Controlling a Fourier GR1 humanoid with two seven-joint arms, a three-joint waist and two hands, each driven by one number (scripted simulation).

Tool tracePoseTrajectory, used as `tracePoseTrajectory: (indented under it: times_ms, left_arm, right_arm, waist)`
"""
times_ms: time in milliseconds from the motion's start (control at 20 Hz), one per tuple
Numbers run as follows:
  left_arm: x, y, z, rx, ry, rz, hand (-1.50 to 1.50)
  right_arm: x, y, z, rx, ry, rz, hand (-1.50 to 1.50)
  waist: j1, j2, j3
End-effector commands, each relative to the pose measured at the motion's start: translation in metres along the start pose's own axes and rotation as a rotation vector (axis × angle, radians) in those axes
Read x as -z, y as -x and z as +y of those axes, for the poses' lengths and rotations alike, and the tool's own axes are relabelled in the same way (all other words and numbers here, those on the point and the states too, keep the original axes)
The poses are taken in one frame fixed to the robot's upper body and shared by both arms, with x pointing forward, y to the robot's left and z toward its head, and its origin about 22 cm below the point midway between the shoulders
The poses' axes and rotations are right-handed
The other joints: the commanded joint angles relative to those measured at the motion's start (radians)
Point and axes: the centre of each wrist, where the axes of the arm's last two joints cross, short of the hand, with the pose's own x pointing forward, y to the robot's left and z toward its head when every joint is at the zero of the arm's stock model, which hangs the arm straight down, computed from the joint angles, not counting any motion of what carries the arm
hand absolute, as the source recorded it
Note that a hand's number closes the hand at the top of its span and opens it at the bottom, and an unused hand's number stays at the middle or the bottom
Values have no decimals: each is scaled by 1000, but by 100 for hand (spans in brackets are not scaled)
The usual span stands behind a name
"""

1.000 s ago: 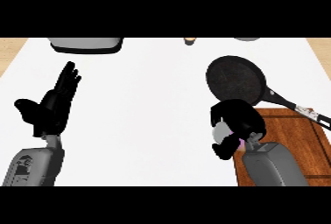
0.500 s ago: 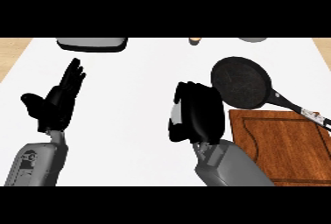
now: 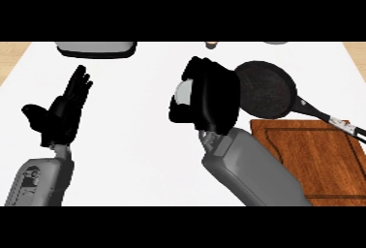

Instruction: Pick the can from the cutting board and place it in the pan

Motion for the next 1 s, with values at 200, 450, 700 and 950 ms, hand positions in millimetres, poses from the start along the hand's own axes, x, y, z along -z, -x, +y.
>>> tracePoseTrajectory:
  times_ms: [200,450,700,950]
  left_arm:
    - [5,-2,8,8,-21,6,0]
    - [3,-1,14,12,-25,17,0]
    - [-2,-14,6,14,-1,-12,0]
    - [-2,0,-6,5,1,-10,0]
  right_arm:
    - [62,54,-3,87,105,149,150]
    - [100,130,-13,12,147,166,150]
    - [134,203,-10,-164,206,224,150]
    - [141,245,11,-125,216,270,150]
  waist:
    - [-32,-1,0]
    - [-33,0,1]
    - [-7,8,2]
    - [5,15,2]
